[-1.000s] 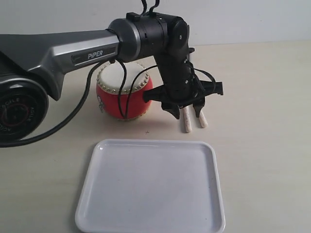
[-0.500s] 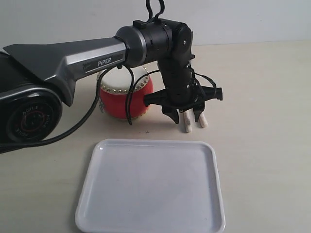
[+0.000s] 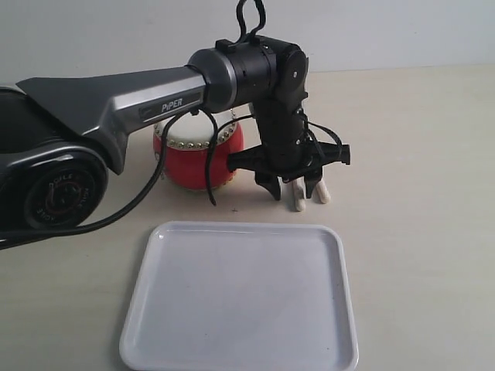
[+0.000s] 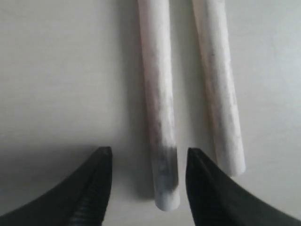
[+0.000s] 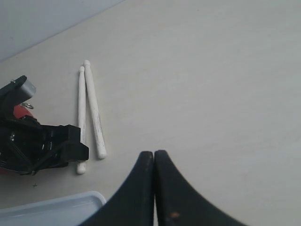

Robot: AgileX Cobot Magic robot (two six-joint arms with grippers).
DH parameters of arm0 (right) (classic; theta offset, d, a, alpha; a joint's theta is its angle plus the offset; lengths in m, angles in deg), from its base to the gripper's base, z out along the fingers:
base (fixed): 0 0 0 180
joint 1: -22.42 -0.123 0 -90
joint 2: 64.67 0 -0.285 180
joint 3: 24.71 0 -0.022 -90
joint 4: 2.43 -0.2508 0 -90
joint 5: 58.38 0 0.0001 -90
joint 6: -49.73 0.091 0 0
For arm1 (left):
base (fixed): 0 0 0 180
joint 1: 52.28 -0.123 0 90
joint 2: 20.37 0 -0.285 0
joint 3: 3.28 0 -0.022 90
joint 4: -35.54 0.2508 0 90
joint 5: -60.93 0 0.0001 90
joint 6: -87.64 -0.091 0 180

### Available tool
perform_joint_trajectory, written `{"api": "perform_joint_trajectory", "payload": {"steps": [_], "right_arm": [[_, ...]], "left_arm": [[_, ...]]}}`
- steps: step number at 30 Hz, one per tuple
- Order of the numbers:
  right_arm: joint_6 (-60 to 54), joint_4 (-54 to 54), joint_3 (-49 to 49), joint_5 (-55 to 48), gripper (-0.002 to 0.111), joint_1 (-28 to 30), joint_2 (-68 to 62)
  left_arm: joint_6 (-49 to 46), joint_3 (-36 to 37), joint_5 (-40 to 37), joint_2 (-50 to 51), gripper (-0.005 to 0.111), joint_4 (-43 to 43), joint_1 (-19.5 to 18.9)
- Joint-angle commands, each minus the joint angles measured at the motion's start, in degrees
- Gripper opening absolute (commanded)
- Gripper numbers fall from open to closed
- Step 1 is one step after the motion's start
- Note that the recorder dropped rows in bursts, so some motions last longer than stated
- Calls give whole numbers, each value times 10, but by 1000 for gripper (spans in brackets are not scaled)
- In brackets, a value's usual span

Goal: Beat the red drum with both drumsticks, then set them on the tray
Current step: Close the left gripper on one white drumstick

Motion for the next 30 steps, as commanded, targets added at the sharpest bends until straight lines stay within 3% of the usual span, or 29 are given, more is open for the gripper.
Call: {"api": "perform_joint_trajectory", "payload": {"steps": [1, 11, 17, 24, 28, 30], "right_arm": [[-3, 1, -4, 7, 0, -1, -2], [-3, 1, -4, 7, 0, -1, -2], [-3, 1, -4, 7, 0, -1, -2], [-3, 1, -4, 7, 0, -1, -2], [-3, 1, -4, 7, 0, -1, -2], [-3, 1, -4, 7, 0, -1, -2]], "left_arm": [[5, -3, -1, 5, 48, 5, 2], [5, -4, -1, 12, 46, 2, 3], [5, -4, -3, 12, 27, 2, 3], [5, -4, -6, 12, 20, 4, 1], [3, -4, -16, 12, 1, 4, -6], [0, -4, -21, 12, 0, 4, -9]]}}
